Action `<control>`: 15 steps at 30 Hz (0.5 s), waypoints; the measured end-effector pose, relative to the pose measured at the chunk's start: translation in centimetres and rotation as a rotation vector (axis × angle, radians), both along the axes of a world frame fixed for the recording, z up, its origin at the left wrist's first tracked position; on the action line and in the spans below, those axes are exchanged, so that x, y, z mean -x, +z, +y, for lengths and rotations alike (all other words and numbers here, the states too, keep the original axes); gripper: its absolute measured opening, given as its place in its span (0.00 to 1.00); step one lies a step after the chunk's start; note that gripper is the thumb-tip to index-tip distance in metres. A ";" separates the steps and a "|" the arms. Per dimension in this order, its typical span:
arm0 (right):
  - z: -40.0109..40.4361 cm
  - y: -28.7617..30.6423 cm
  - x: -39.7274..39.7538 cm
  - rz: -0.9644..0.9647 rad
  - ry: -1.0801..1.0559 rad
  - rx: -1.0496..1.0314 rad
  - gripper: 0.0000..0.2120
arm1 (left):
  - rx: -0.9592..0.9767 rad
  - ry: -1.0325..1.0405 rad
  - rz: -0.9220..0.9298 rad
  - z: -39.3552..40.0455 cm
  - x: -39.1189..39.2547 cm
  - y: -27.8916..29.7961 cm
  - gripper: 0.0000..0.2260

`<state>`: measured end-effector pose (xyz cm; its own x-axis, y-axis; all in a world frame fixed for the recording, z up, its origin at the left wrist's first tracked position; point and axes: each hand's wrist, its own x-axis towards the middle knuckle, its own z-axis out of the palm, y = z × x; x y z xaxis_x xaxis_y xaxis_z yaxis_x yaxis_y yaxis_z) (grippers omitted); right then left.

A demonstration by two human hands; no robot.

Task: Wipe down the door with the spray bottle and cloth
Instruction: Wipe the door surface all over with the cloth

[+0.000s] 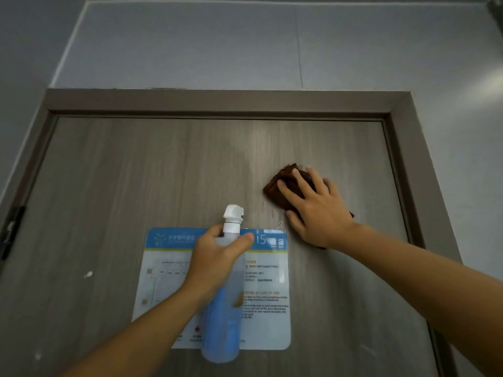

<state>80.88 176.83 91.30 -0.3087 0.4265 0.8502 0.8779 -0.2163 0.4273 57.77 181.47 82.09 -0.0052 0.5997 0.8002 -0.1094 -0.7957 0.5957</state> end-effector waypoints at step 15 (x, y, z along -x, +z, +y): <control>0.5 4.0 1.7 0.144 0.082 0.063 0.31 | 0.032 -0.035 -0.046 0.7 -0.1 -0.3 0.10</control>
